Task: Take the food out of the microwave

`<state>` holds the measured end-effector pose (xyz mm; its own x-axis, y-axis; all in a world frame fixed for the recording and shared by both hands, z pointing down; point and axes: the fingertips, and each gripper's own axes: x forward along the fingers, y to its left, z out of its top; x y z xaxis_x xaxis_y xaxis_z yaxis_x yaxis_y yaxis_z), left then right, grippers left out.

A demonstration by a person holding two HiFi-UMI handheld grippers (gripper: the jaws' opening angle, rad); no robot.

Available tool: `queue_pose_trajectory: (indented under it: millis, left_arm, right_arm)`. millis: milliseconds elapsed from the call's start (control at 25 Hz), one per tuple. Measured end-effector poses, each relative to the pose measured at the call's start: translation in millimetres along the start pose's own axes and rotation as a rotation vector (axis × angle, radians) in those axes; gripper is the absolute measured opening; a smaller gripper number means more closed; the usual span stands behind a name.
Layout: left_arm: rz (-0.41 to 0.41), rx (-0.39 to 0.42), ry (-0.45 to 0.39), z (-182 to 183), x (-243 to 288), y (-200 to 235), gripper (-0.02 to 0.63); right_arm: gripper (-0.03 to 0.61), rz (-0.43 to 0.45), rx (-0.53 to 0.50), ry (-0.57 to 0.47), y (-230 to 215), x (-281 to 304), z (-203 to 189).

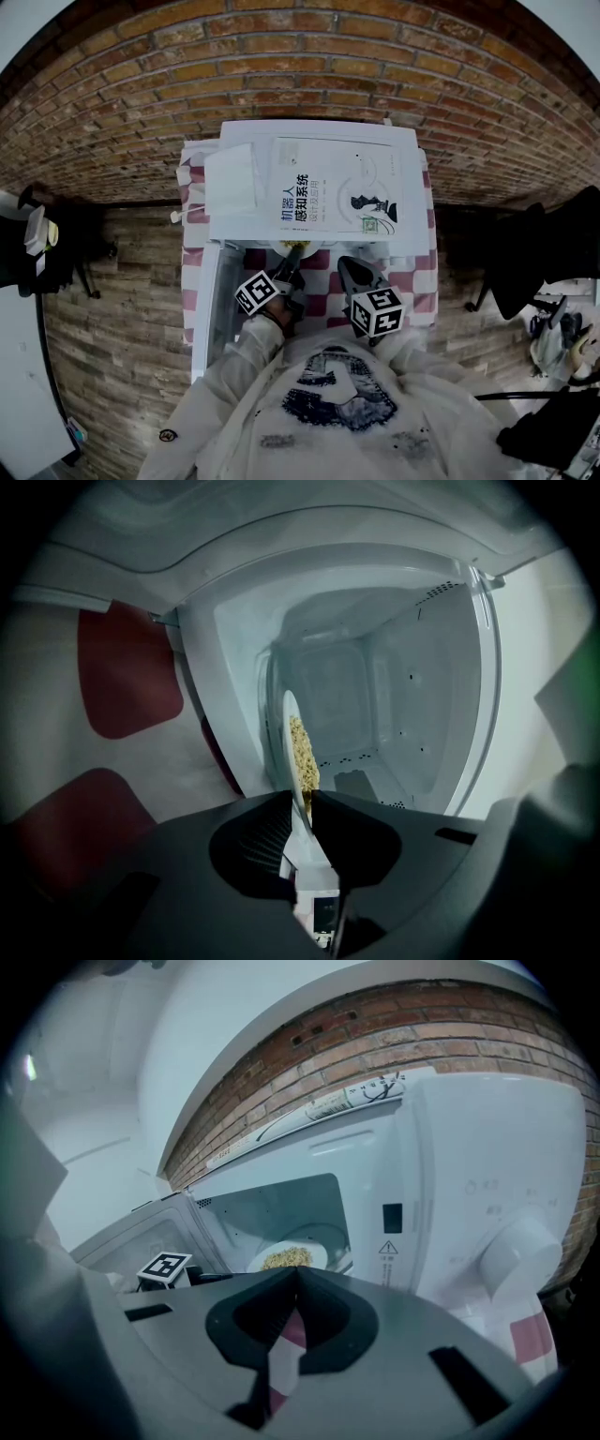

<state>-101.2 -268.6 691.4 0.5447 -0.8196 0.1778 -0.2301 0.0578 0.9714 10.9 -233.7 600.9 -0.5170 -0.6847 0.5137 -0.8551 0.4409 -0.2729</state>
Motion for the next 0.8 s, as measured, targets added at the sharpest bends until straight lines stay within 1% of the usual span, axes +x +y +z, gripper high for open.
queue_pose_trajectory:
  millis: [400,800]
  left_arm:
    - [-0.035,-0.102,-0.038,2.6,-5.2,3.4,0.055]
    - [-0.062,-0.145,-0.044,-0.4,-9.8,3.6,0.043]
  right_arm:
    - [0.014,-0.006,0.007,0.006,0.6,-0.6,-2.9]
    - [0.014,-0.003,0.0,0.009,6.0,-2.1,-3.4]
